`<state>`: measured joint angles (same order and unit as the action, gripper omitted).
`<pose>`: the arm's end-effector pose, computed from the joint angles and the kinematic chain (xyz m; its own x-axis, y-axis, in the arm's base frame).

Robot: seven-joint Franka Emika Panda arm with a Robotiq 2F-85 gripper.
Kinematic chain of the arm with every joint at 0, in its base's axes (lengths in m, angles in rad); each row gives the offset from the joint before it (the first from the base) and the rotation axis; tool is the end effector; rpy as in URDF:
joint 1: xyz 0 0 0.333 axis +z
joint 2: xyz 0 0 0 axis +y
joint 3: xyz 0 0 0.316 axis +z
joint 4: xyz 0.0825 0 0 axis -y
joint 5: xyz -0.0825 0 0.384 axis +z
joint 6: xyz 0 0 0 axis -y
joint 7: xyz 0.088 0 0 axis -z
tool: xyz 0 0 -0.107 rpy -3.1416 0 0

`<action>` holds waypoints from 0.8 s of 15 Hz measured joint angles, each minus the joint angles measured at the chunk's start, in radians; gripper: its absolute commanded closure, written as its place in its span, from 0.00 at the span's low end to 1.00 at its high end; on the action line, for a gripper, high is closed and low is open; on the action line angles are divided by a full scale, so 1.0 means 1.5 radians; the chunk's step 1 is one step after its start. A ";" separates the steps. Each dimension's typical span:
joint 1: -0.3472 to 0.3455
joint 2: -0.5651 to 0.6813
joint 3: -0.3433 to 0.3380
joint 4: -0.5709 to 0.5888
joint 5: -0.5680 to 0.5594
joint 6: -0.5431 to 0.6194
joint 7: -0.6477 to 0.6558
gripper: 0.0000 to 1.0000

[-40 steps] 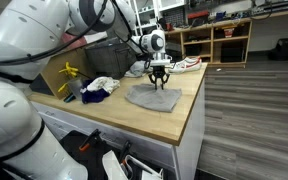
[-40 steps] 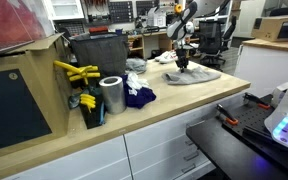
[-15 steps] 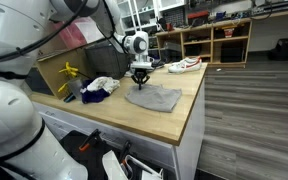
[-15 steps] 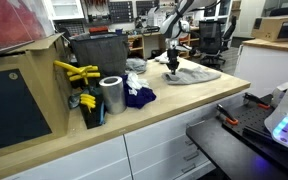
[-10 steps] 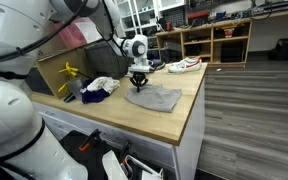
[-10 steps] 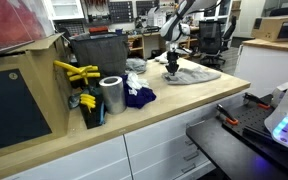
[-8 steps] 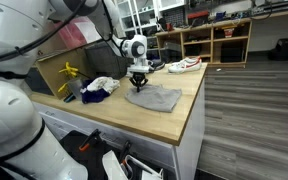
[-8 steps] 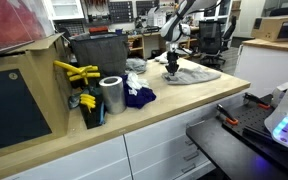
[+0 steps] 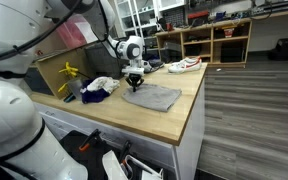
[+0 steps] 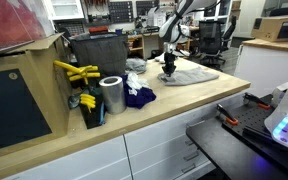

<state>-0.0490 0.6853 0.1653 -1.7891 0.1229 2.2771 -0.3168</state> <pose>0.6293 0.0715 0.1583 0.9365 0.3242 -0.1339 0.2883 -0.9288 -0.2327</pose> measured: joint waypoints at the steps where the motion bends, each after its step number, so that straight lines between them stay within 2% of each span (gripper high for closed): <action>1: 0.001 0.000 0.007 -0.002 0.010 0.000 0.000 1.00; 5: 0.002 0.003 0.033 -0.008 0.048 0.000 0.000 1.00; 6: 0.002 0.003 0.039 -0.009 0.056 0.000 -0.002 0.81; 12: -0.011 -0.025 0.044 -0.032 0.067 0.000 -0.022 0.37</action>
<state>-0.0660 0.6474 0.2315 -1.8368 0.2227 2.2766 -0.3498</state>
